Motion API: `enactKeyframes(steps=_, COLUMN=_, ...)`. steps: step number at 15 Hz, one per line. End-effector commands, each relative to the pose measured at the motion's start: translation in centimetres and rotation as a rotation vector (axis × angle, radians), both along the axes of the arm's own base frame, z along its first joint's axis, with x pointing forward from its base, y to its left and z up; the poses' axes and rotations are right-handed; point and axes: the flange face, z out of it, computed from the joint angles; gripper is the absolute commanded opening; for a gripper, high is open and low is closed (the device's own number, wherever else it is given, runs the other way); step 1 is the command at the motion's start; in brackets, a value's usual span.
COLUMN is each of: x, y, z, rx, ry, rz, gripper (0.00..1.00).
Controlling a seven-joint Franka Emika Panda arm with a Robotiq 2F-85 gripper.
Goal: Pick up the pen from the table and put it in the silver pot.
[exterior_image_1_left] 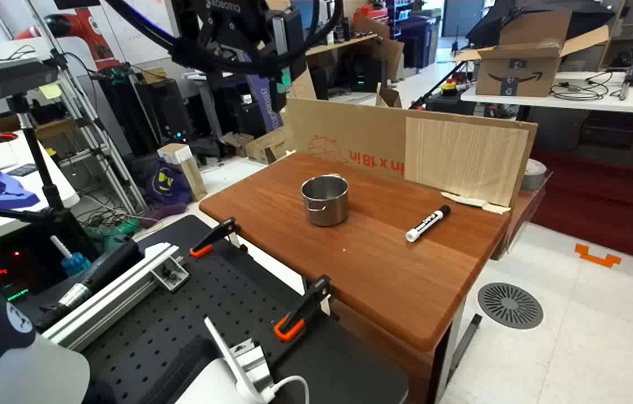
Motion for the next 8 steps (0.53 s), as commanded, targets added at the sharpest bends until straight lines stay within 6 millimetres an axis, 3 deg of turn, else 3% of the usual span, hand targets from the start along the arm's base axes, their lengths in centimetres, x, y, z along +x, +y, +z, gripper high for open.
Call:
enactKeyframes(steps=1, x=0.05, y=-0.02, z=0.15, rx=0.000, ry=-0.001, rz=0.000, gripper=1.00)
enactKeyframes(steps=8, x=0.76, y=0.09, z=-0.07, rx=-0.015, ry=0.001, rz=0.002, gripper=1.00)
